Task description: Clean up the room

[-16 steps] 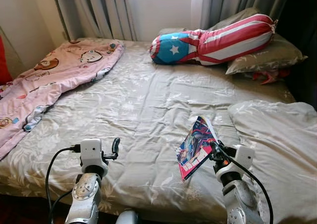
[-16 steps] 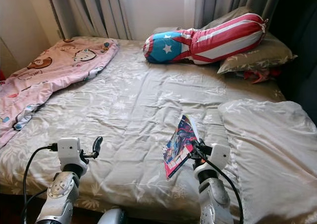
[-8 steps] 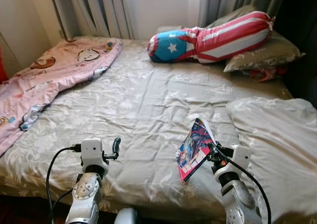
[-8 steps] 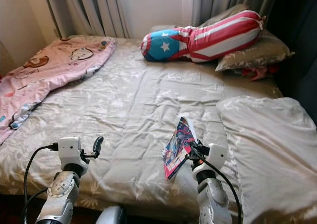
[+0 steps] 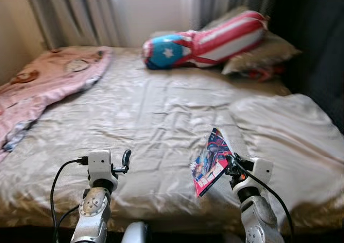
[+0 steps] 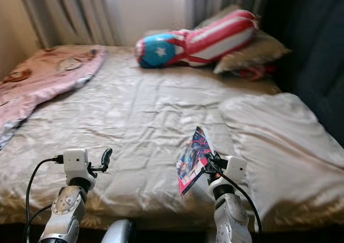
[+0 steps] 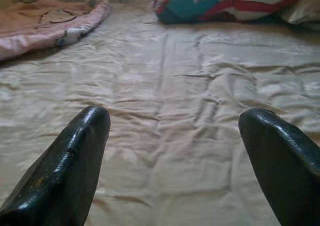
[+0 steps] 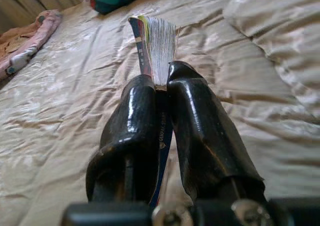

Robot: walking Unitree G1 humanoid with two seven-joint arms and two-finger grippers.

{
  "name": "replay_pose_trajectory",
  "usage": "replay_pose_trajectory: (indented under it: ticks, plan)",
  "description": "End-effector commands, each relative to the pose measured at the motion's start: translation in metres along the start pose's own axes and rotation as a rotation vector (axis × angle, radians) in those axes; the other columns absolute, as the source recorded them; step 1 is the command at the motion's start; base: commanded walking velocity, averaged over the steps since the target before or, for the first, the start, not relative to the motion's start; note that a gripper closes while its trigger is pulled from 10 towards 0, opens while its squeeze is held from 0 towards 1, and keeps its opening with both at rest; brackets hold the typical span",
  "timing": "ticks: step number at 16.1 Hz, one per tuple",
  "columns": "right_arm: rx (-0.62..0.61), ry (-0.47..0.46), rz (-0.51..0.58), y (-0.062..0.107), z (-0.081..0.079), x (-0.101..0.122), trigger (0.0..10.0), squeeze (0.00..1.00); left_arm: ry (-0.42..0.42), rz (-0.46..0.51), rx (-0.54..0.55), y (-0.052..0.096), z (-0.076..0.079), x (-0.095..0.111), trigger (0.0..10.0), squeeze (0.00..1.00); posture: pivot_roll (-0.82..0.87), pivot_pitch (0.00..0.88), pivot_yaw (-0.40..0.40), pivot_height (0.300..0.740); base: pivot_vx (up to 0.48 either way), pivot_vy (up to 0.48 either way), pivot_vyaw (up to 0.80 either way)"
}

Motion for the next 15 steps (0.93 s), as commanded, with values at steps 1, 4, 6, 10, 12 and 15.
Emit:
replay_pose_trajectory:
  ticks: [1, 4, 6, 10, 12, 15]
  plan:
    - [0.049, -0.025, 0.049, -0.006, -0.015, 0.007, 10.0, 0.00, -0.004, 0.016, 0.002, -0.002, -0.001, 0.005, 10.0, 0.00, -0.07, 0.000, 0.019, 0.629, 0.000, 0.000, 0.00]
    - [0.063, -0.026, 0.047, -0.006, -0.018, 0.007, 10.0, 0.00, -0.005, 0.016, 0.004, -0.002, -0.001, 0.006, 10.0, 0.00, -0.07, 0.000, 0.019, 0.629, 0.000, 0.000, 0.00]
    - [0.086, -0.009, 0.053, -0.006, -0.021, 0.008, 10.0, 0.00, -0.006, 0.017, 0.006, -0.002, -0.001, 0.006, 10.0, 0.00, -0.07, 0.000, 0.018, 0.629, 0.000, 0.000, 0.00]
    - [0.115, -0.002, 0.075, -0.005, -0.026, 0.011, 10.0, 0.00, -0.008, 0.017, 0.007, -0.002, -0.002, 0.006, 10.0, 0.00, -0.06, 0.000, 0.018, 0.629, 0.000, 0.000, 0.54]
    - [0.113, -0.020, 0.070, -0.005, -0.026, 0.009, 10.0, 0.00, -0.009, 0.016, 0.007, -0.002, -0.002, 0.006, 10.0, 0.00, -0.06, 0.000, 0.018, 0.629, 0.000, 0.000, 0.27]
    - [0.111, -0.021, 0.068, -0.004, -0.024, 0.008, 10.0, 0.00, -0.010, 0.016, 0.006, -0.002, -0.002, 0.006, 10.0, 0.00, -0.06, 0.000, 0.020, 0.629, 0.000, 0.000, 0.00]
Point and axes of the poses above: a point about 5 cm out from each wrist's last joint towards the gripper, its own y axis pointing back from the gripper into the wrist, its own x axis along the axis of the wrist's last joint, z = x × y, the point moved 3 cm from there along -y, pointing out of the wrist towards the gripper, and after that the axes turned 7 degrees about -y, right-handed, at the moved point
